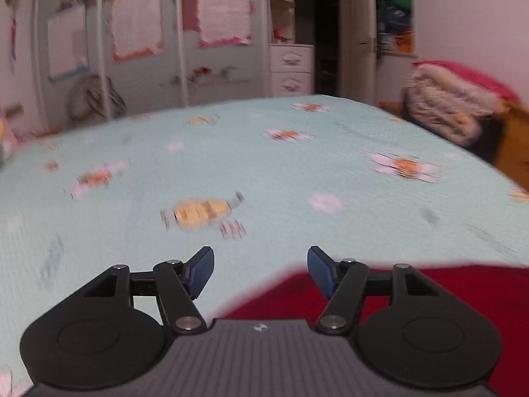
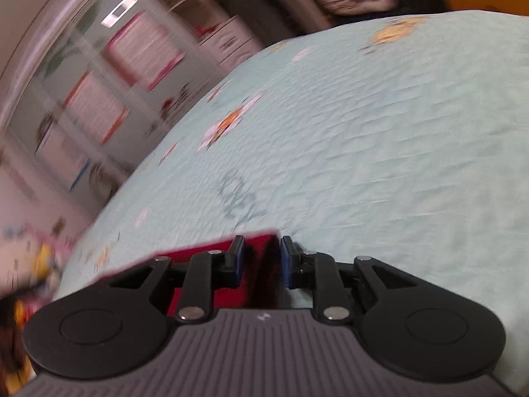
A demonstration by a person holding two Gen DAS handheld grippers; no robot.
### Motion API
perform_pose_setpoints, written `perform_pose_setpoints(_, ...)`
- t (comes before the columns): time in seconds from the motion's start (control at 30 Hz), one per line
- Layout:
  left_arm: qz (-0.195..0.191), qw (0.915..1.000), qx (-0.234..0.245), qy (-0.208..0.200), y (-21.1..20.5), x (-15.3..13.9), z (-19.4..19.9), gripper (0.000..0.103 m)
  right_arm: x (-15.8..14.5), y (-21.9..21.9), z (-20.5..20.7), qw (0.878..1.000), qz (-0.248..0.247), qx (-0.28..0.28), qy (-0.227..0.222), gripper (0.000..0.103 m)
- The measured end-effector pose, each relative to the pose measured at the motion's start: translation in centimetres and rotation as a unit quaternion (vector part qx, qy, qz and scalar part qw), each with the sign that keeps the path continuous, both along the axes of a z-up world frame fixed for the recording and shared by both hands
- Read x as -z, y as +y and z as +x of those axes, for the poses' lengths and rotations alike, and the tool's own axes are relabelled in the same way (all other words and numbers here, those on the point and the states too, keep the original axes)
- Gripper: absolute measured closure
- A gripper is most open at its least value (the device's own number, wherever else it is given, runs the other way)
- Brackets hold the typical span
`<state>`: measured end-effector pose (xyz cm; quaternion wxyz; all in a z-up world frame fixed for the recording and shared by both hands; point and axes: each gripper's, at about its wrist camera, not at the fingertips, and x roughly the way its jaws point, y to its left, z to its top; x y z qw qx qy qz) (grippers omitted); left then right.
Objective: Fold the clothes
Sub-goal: 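Release the sweater with the left gripper while the right gripper holds the hem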
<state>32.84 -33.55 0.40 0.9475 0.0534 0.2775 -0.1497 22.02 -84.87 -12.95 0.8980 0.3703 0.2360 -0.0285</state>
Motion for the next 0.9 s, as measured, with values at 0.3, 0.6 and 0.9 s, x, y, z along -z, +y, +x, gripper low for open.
perform_pose_setpoints(0.3,-0.040,0.9970,0.021,0.063,12.0,0.0,-19.0,0.030,-3.3,1.8,-17.1,0.998,0.000,0.054,0.023,0.077)
perform_pose_setpoints(0.6,-0.136,0.9705,-0.111,0.166,22.1,2.7,-29.1,0.031,-0.3,7.4,-28.2,0.991,0.055,0.114,0.052,0.067)
perform_pose_setpoints(0.9,-0.245,0.9282,-0.127,0.249,23.5,7.9,-35.3,0.031,1.4,8.4,-27.7,0.986,0.112,0.121,0.015,0.067)
